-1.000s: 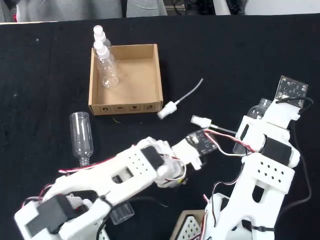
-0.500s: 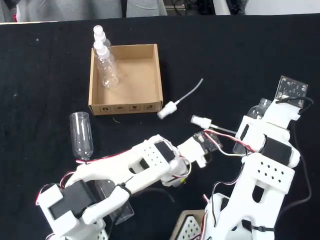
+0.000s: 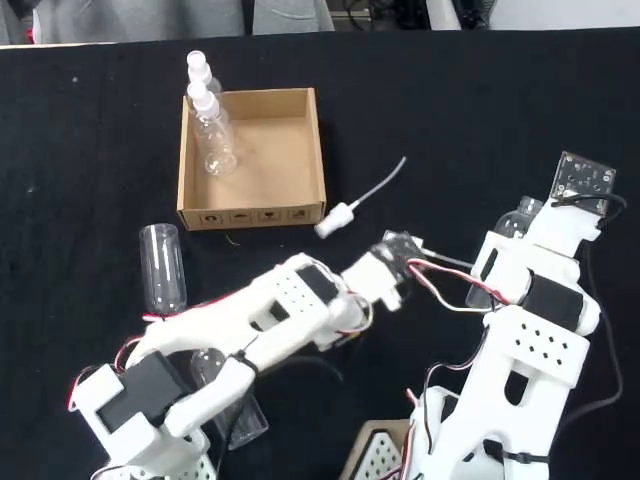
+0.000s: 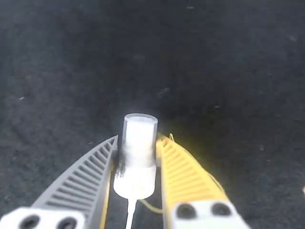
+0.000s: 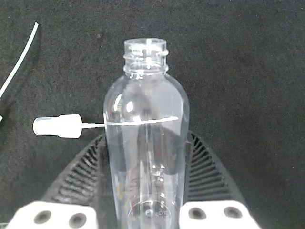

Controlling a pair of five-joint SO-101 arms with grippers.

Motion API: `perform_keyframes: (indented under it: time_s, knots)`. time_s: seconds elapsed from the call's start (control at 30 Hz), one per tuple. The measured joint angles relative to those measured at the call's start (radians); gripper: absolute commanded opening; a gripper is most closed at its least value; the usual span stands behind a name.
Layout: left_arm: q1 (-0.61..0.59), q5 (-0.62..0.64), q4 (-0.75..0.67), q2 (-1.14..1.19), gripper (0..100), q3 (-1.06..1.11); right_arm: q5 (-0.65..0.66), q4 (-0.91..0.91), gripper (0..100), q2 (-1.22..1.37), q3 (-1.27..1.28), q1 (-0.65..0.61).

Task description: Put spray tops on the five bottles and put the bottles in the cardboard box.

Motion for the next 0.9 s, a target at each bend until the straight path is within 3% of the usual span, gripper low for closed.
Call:
perform_keyframes:
  time_s: [0.8, 0.9]
  knots:
    - [-0.032, 0.002, 0.002, 0.0, 3, -0.044, 0.0, 0.0, 5.6, 0.0, 0.0, 0.0]
    - [-0.032, 0.06, 0.002, 0.0, 3, -0.044, 0.0, 0.0, 5.6, 0.0, 0.0, 0.0]
